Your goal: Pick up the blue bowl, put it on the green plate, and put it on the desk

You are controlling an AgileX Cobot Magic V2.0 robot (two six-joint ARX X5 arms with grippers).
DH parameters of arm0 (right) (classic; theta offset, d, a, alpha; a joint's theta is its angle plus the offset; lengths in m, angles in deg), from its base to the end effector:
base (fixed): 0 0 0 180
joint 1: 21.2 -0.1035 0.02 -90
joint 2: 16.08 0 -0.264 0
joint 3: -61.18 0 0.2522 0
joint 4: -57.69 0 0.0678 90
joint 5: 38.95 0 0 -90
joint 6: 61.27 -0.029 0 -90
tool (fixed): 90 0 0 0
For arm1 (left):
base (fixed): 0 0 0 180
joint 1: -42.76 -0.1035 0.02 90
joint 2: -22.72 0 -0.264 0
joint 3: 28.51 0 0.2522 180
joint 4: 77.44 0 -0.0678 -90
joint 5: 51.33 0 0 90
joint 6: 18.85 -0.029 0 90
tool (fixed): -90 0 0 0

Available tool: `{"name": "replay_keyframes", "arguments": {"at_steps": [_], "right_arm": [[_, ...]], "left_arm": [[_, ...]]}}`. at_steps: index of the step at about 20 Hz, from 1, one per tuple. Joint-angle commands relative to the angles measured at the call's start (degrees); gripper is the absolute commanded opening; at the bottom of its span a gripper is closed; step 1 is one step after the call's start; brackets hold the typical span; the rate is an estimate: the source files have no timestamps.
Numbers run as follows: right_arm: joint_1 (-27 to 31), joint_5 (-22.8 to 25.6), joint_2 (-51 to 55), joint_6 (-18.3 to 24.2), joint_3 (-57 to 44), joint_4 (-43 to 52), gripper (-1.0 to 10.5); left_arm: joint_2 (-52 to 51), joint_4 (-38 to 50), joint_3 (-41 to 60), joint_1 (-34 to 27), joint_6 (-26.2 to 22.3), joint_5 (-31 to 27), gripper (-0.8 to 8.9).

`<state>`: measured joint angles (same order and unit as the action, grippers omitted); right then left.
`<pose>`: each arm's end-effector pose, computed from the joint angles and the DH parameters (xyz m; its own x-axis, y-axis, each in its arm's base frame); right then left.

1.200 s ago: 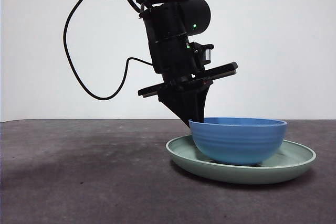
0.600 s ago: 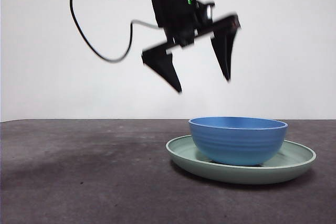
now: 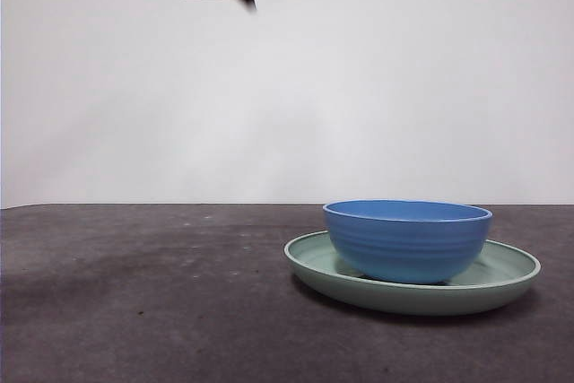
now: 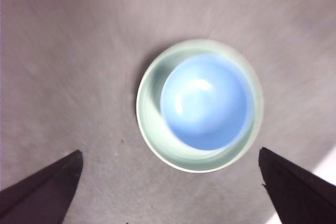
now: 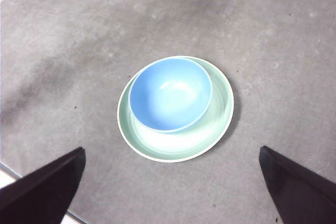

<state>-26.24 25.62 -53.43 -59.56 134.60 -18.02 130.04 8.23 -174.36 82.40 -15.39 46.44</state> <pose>0.0849 0.0200 0.3522 0.6550 0.4888 -0.5762 -0.4275 0.8685 0.2508 0.2671 -0.2264 0.4328 0.3426 -0.4594 -0.8195 0.6509 0.7451 -0.1455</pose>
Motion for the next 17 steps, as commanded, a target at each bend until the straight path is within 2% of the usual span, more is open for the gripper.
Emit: {"name": "replay_keyframes", "arguments": {"at_steps": [1, 4, 8, 12, 17], "right_arm": [[-0.1, 0.0, -1.6, 0.5, 1.2, 0.6, 6.3], [-0.2, -0.1, -3.7, 0.4, 1.2, 0.5, 6.3], [-1.4, -0.2, -6.6, 0.2, 1.2, 0.6, 6.3], [-2.6, -0.2, -9.7, 0.2, 1.2, 0.6, 6.3], [-2.9, 0.0, -12.5, -0.6, 1.2, 0.5, 6.3]], "left_arm": [[-4.8, -0.9, -0.2, 0.6, -1.0, 0.2, 6.16], [-12.7, -1.1, 4.3, 0.6, -1.1, 0.2, 6.16], [-25.0, 0.3, 17.7, 0.7, -0.2, 0.2, 6.16], [-37.9, 7.0, 36.3, 0.5, 0.7, 0.2, 6.16], [-54.8, 21.0, 57.8, 0.5, 0.7, 0.2, 6.16]]}}
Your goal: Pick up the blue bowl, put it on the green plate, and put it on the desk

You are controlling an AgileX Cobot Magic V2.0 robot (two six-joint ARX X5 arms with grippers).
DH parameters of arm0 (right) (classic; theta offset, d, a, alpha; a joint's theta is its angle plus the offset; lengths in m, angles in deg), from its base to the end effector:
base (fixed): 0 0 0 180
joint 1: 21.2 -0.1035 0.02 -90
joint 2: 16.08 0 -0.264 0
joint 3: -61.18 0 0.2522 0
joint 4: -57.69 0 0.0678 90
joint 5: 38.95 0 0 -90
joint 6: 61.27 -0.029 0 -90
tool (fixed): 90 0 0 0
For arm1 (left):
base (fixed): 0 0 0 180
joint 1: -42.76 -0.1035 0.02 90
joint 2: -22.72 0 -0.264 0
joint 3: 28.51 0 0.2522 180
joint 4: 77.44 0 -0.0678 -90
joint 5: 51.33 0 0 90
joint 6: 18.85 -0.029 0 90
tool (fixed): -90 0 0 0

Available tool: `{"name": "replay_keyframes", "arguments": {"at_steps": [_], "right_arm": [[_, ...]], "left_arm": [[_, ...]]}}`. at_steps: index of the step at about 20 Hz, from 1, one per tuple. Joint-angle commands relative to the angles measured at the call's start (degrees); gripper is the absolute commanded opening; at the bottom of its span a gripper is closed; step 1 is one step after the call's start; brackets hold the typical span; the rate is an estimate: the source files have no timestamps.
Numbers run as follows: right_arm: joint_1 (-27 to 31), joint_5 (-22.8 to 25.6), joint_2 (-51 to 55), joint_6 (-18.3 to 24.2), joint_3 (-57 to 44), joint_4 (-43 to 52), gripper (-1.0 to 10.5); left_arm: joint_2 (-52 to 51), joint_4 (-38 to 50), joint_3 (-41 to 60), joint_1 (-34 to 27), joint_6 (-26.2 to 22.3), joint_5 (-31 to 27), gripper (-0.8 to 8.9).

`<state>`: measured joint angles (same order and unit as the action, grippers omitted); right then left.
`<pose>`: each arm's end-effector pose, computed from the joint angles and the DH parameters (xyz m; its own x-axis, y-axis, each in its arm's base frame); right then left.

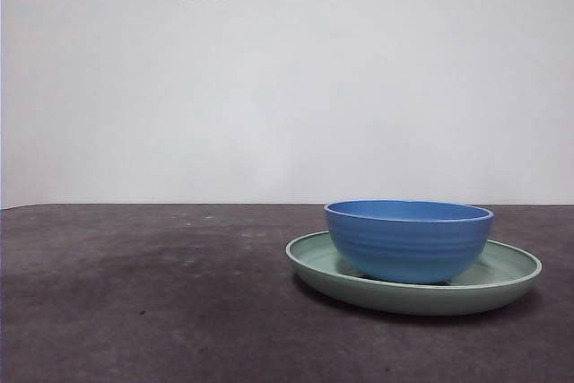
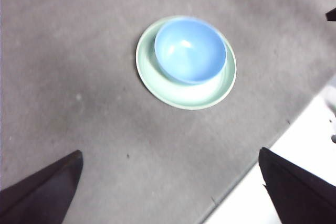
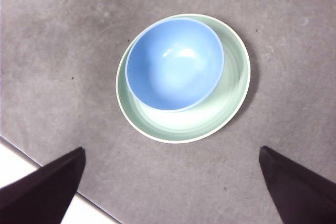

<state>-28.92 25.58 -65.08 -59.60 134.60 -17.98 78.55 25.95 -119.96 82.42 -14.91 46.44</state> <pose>0.1324 0.0305 0.3337 0.5022 0.5021 -0.7041 -0.4104 0.8551 0.3170 0.1127 -0.0985 0.4055 0.4895 -0.5814 -0.6499 0.6746 0.7248 -0.1403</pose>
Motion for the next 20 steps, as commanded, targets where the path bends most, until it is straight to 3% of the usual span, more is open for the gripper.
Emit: {"name": "replay_keyframes", "arguments": {"at_steps": [1, 5, 10, 13, 16, 20], "right_arm": [[-0.2, 0.1, -1.3, -1.4, 1.2, 0.3, 6.3], [-0.2, 0.7, -3.4, -4.3, 1.2, -1.7, 6.3], [-0.2, 6.2, -10.8, -5.6, 1.2, -6.8, 6.3], [-0.2, 7.6, -16.8, -5.6, 1.2, -5.4, 6.3], [-0.2, 13.2, -23.2, -5.6, 1.2, -2.0, 6.3], [-0.2, 13.9, -28.7, -5.6, 1.2, 2.4, 6.3]], "left_arm": [[-5.8, 5.3, 6.3, 0.5, 0.2, 0.2, 6.16], [-12.9, 8.3, 12.9, 0.5, 0.0, 0.2, 6.16], [-14.3, 8.0, 13.1, 0.5, 0.2, 0.2, 6.16], [-14.3, 6.9, 13.1, 0.5, 0.2, 0.2, 6.16], [-14.5, 5.8, 13.1, 0.5, 0.7, 0.2, 6.16], [-15.1, 4.8, 13.1, 0.5, 1.3, 0.2, 6.16]]}}
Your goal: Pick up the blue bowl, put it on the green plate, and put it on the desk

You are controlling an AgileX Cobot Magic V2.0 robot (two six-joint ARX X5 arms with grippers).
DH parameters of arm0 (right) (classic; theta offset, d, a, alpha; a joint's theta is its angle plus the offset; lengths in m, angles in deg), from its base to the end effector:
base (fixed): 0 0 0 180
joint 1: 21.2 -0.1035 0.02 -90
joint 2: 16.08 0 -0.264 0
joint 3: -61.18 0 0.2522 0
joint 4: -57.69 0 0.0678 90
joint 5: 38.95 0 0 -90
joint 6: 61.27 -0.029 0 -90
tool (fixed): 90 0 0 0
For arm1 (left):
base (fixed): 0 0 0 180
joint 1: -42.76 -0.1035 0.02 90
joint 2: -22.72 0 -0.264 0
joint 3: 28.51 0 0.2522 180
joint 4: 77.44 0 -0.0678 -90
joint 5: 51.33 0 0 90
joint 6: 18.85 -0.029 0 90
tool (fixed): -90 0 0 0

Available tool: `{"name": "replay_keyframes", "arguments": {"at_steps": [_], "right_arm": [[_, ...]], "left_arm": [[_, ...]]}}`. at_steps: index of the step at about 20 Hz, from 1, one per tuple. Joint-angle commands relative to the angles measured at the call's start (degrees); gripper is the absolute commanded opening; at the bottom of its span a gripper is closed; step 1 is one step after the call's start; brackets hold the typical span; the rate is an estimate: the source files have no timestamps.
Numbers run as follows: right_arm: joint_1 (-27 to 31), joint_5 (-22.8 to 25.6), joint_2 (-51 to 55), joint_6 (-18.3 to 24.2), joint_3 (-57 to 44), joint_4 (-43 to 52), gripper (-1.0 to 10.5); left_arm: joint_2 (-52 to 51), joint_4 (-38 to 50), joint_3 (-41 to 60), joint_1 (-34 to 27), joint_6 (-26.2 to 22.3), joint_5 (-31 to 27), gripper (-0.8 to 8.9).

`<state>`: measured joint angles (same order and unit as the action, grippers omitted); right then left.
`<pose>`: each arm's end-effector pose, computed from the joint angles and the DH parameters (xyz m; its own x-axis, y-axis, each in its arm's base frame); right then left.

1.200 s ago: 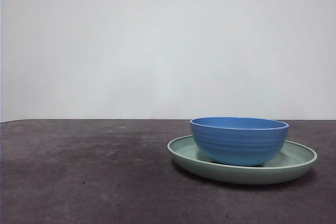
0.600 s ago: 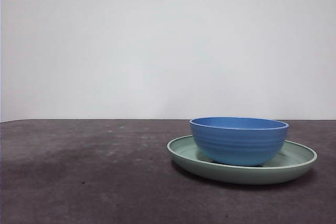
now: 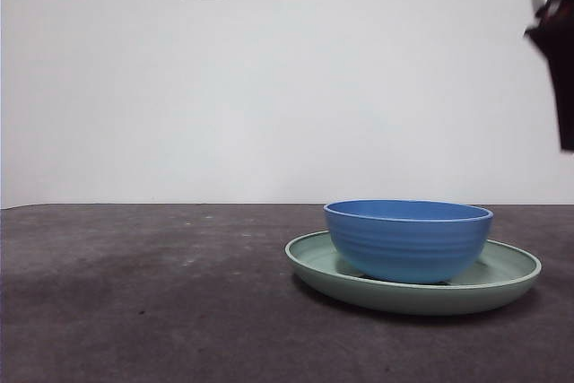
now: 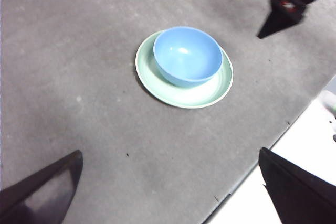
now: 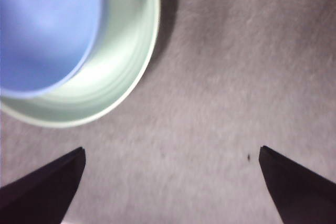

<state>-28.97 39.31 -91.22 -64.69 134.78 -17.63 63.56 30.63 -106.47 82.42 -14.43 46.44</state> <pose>0.2234 0.0364 0.2582 0.1930 0.2317 -0.9534 -0.1203 0.9700 0.2114 0.0750 -0.0672 0.3732 0.5400 -0.6233 -0.5656 0.6818 0.7180 -0.1402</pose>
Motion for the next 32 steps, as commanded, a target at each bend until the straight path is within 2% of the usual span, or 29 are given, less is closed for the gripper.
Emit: {"name": "replay_keyframes", "arguments": {"at_steps": [1, 6, 11, 12, 14, 15, 19, 23, 26, 31, 32], "right_arm": [[-0.1, 0.2, -3.8, -0.5, 1.0, 3.3, 6.3], [-0.1, 0.0, -12.9, -0.4, 1.0, 9.9, 6.3], [-0.7, -0.5, -17.0, -0.5, 1.0, 15.2, 6.3], [-0.7, -0.8, -17.4, -0.5, 1.0, 16.2, 6.0], [-0.7, -2.0, -18.5, -0.5, 1.0, 18.1, 4.4], [-0.7, -2.4, -19.0, -0.6, 1.0, 18.8, 4.0], [-0.7, -3.5, -20.8, -0.6, 1.0, 20.3, 3.5], [-0.7, -9.1, -22.5, -0.4, 1.0, 22.9, 2.2], [-1.0, -9.3, -23.9, -0.5, 1.0, 23.4, 1.9], [-1.2, -9.2, -24.2, -0.4, 1.0, 23.5, 0.1], [-1.2, -9.2, -24.2, -0.5, 1.0, 23.5, 0.1]], "left_arm": [[-0.3, 0.0, -0.4, 0.5, 0.8, 0.2, 6.16], [-1.2, -1.4, -0.4, 0.5, 1.0, 0.2, 6.16], [-1.3, -2.0, -0.4, 0.5, 1.0, 0.2, 6.16], [-1.3, -2.0, -0.4, 0.5, 1.0, 0.2, 6.16], [-1.3, -2.1, -0.4, 0.5, 1.0, 0.2, 6.16], [-1.3, -2.1, -0.4, 0.5, 1.0, 0.2, 6.16], [-1.3, -2.1, -0.4, 0.5, 1.0, 0.2, 6.16], [-1.3, -2.1, -0.4, 0.5, 1.0, 0.2, 6.16], [-1.3, -2.1, -0.4, 0.5, 1.0, 0.2, 6.16], [-1.3, -2.1, -0.4, 0.5, 1.0, 0.2, 6.16], [-1.3, -2.1, -0.4, 0.5, 1.0, 0.2, 6.16]]}}
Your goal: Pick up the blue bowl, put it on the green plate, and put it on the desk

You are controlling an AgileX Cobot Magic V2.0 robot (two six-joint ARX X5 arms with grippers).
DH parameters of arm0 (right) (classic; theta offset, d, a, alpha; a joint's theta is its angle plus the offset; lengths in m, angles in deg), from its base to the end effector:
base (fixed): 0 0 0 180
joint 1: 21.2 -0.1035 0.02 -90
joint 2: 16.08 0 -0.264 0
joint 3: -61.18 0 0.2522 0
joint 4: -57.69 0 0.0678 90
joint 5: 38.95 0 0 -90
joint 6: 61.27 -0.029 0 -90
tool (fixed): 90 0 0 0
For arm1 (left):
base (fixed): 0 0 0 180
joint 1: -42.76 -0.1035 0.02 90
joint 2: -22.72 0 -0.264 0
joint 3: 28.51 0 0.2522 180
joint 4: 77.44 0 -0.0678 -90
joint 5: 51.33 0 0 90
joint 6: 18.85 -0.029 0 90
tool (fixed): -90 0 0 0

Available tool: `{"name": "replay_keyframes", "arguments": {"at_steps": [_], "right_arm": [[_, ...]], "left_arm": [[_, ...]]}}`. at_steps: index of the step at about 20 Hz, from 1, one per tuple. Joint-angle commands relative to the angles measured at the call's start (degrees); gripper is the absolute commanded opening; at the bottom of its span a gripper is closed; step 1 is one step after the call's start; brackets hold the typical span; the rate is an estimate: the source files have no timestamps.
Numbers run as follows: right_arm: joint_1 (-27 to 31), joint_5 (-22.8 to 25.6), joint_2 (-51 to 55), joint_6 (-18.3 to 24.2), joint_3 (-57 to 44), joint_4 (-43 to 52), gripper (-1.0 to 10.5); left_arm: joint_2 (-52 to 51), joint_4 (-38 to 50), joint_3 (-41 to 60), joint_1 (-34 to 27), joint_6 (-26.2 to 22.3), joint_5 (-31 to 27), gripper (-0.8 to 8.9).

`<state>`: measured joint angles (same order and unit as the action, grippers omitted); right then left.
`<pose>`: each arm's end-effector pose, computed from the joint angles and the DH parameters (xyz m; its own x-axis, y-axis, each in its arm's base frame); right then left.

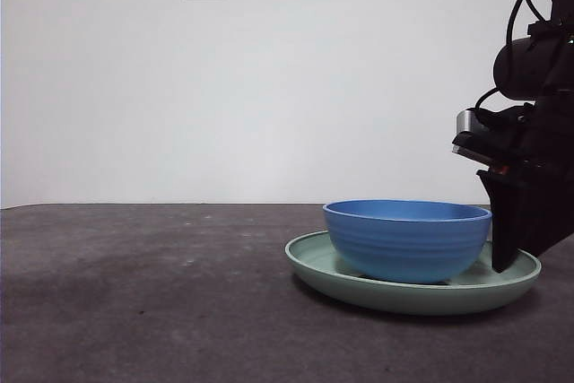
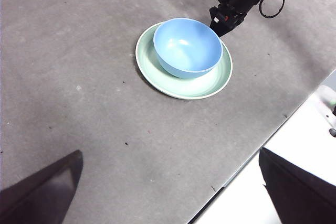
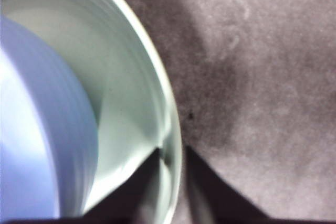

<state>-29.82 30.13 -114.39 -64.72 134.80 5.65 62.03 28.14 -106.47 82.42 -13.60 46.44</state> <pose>0.3040 0.0566 0.1670 0.1585 0.3852 -0.9091 -0.1627 0.9184 0.3607 0.0676 -0.0611 0.3718 0.5326 -0.6172 -0.5792 0.6726 0.7240 -0.1529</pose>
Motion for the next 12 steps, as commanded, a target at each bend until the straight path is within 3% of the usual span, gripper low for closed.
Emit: {"name": "replay_keyframes", "arguments": {"at_steps": [1, 12], "right_arm": [[-0.3, -0.1, -1.0, -0.5, 1.0, 0.2, 0.1], [-2.7, -4.8, -0.9, -2.6, 10.5, -5.5, 0.1]], "left_arm": [[0.2, 0.4, -0.4, 0.5, 0.2, 0.2, 6.16], [0.2, -0.6, -0.4, 0.5, 0.0, 0.2, 6.16]]}}
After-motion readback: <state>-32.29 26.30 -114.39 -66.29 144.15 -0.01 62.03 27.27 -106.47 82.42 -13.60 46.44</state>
